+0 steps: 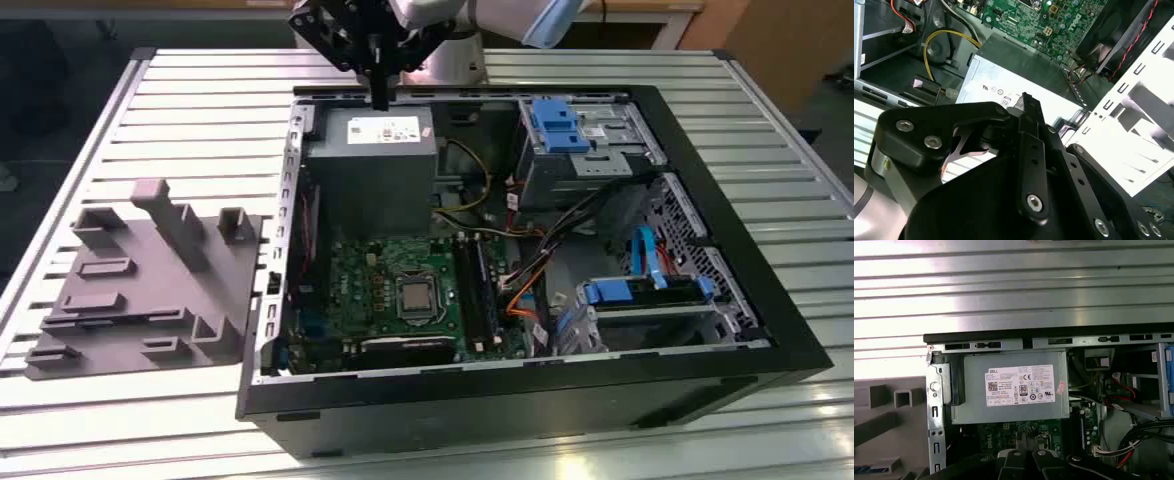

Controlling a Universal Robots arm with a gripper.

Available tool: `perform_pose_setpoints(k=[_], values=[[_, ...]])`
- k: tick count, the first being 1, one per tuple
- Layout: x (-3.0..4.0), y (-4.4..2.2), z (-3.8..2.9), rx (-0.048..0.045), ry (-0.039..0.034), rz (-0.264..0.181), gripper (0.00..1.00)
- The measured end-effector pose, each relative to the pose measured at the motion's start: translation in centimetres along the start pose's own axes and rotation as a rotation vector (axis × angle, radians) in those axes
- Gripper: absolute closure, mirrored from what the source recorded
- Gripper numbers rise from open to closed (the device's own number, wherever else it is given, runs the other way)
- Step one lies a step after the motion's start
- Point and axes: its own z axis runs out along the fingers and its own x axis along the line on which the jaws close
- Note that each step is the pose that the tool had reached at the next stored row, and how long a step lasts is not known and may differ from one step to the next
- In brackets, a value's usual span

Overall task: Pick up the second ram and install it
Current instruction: 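Reach for the second ram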

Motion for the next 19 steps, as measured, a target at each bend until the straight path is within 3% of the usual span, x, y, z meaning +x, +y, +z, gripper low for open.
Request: perform_pose_setpoints(k=[19], values=[[0.31,-0.02,-0.01,0.0001,0.0,0.0,0.89]])
